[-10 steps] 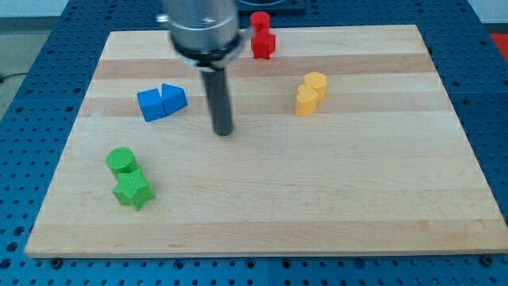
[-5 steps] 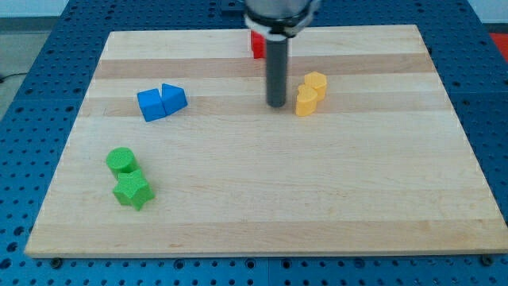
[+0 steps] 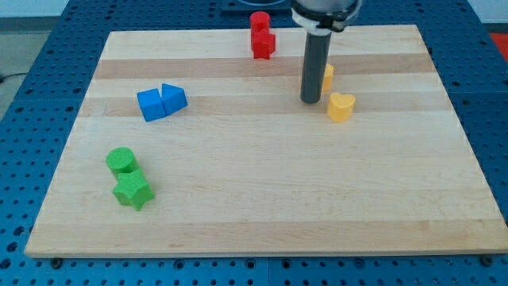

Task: Separate the yellow heart from the yellow hexagon

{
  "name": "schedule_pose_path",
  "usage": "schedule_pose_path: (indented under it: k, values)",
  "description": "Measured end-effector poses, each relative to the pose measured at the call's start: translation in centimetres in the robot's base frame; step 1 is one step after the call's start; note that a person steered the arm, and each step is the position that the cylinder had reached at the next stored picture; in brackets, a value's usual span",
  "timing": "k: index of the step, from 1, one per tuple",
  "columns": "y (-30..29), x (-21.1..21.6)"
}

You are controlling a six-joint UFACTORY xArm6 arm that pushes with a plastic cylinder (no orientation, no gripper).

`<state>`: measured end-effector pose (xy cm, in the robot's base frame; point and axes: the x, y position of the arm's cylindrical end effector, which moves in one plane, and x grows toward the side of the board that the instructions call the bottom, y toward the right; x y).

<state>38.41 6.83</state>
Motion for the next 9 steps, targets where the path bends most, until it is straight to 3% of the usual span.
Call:
schedule_pose_path:
  k: [2, 4, 5, 6, 7, 8, 9]
  values:
    - [1.9, 3.6]
    - [11.3, 3.5]
    - [13.3, 4.4]
    - [8.0, 6.1]
    - [-0.4, 4.6]
    - [-5.5, 1.3]
    - [-5.8, -3.0]
